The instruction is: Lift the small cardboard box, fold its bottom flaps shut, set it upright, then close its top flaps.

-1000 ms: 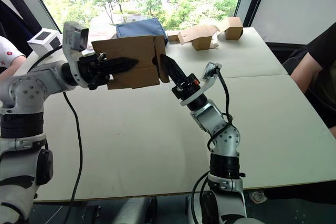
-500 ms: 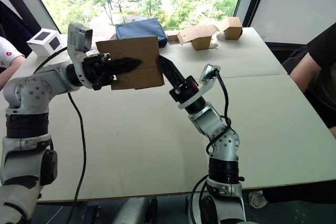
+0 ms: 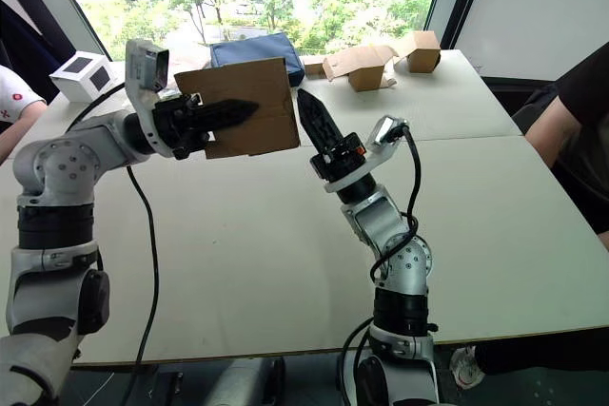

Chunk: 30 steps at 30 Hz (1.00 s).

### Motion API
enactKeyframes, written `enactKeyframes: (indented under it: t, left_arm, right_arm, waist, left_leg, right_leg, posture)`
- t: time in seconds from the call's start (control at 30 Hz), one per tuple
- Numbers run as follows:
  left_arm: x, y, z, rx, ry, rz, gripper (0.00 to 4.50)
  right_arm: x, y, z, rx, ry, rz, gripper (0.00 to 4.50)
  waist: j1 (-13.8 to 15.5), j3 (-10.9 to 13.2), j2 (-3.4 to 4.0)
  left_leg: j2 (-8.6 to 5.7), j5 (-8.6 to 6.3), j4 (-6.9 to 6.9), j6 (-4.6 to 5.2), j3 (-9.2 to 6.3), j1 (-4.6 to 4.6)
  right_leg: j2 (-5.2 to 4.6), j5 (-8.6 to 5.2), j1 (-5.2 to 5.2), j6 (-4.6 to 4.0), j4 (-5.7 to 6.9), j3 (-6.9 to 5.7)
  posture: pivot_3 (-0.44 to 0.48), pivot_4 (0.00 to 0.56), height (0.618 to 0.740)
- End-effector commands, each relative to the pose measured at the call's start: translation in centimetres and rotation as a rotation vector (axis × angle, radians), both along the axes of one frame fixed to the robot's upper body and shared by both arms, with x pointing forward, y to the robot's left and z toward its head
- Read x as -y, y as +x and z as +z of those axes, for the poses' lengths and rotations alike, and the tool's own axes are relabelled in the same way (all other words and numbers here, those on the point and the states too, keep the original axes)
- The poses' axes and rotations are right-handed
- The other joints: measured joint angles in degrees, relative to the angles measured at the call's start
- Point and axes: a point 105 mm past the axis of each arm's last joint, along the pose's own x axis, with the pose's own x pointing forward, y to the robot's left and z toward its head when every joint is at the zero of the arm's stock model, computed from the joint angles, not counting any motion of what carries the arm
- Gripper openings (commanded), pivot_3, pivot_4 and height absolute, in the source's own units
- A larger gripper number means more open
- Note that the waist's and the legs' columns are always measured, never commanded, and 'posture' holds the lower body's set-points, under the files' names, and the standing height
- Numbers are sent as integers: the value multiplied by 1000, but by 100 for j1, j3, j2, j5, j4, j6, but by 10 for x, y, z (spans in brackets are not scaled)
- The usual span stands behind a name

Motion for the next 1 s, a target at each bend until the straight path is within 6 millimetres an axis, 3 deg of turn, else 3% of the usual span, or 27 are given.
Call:
enactKeyframes:
  t: [0.03,0.13,0.5,0.6,0.7,0.77,1.0]
  left_arm:
    - [-2,-8,17,61,-29,-16,0]
    - [-1,-9,16,62,-28,-18,0]
    - [2,-7,8,41,-1,-31,0]
    - [3,-4,5,29,8,-29,0]
    - [1,-5,3,16,31,-33,0]
    - [-2,-7,3,14,72,-41,0]
    - [-12,-6,9,92,420,-22,0]
  right_arm:
    - [7,-2,7,17,26,-23,1007]
    - [8,0,6,8,19,-37,37]
    - [-26,-18,1,148,-262,40,37]
    - [-27,-19,2,177,-290,24,37]
    - [-10,-12,5,192,-309,-49,37]
    - [11,-8,2,194,-366,-114,37]
    - [63,-26,-28,259,-837,-152,37]
  waist:
    - [0,0,0]
    - [0,0,0]
    - [-1,0,0]
    - [5,0,0]
    - [5,0,0]
    - [4,0,0]
    - [33,3,-3]
  left_leg:
    - [0,0,0,0,0,0]
    - [0,0,0,0,0,0]
    - [0,0,0,0,1,0]
    - [0,0,0,0,1,0]
    - [0,0,0,0,1,0]
    - [0,0,0,0,1,0]
    - [-5,-3,1,6,2,-1]
  right_leg:
    - [0,0,0,0,0,0]
    - [0,0,0,0,0,0]
    - [2,0,0,0,0,0]
    - [2,0,1,0,0,-1]
    - [2,0,1,0,0,-1]
    - [2,0,1,0,0,0]
    - [1,0,10,0,-10,-4]
  posture:
    - [0,150,740]
    - [0,150,740]
    - [0,150,740]
    - [0,150,740]
    - [0,150,740]
    - [0,150,740]
    - [0,150,740]
